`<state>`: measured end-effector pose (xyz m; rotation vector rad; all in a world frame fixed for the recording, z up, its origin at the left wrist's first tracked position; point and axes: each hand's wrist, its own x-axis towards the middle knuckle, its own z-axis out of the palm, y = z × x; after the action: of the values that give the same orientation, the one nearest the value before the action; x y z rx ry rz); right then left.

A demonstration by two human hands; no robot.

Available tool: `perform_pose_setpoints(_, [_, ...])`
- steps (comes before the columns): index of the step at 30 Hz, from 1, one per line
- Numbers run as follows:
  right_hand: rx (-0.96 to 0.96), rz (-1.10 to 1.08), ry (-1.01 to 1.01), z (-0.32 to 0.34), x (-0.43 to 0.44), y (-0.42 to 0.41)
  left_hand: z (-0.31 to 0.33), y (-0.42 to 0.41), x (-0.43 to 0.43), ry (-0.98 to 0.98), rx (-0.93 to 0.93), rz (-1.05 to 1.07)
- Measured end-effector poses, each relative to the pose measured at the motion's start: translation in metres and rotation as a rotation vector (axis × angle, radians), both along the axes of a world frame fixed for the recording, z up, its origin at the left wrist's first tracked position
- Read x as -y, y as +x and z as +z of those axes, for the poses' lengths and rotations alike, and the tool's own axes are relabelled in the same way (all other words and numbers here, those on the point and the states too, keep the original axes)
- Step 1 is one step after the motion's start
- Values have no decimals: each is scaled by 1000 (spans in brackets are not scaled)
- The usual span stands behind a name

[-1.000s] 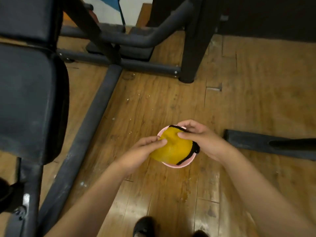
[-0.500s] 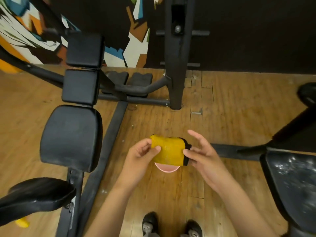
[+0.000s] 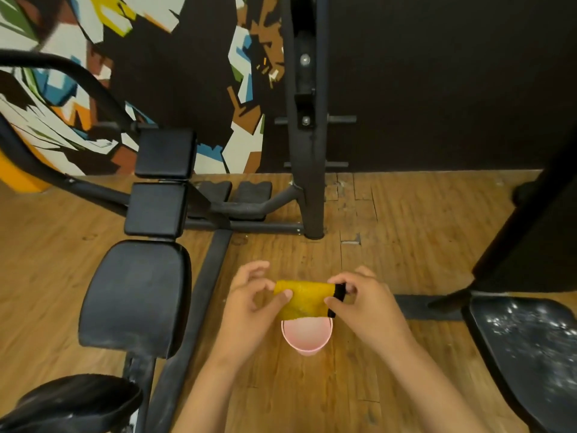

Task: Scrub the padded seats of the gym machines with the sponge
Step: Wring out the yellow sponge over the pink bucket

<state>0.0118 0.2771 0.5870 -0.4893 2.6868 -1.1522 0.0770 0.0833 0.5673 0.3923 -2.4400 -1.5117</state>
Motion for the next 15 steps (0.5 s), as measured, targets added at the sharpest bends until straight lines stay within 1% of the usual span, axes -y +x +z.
perform_pose_setpoints(2, [-9, 33, -61, 1, -4, -2, 7, 0, 1, 118, -1, -81])
perform_pose_setpoints(3, [32, 54, -123, 4, -5, -4, 11, 0, 1, 218, -11, -128])
perform_pose_setpoints(6, [279, 106, -342, 17, -5, -7, 25, 2, -6, 448, -18, -177])
perform_pose_setpoints(8, [465, 64, -542, 25, -3, -6, 32, 4, -13, 631, -2, -155])
perform_pose_setpoints(10, [602, -22, -677, 29, -1, -4, 35, 6, -19, 778, 29, -137])
perform_pose_setpoints(12, [645, -85, -720, 28, 0, -5, 39, 7, -21, 816, 49, -119])
perform_pose_setpoints(15, [603, -57, -703, 28, -5, -8, 42, 9, -20, 793, 20, -124])
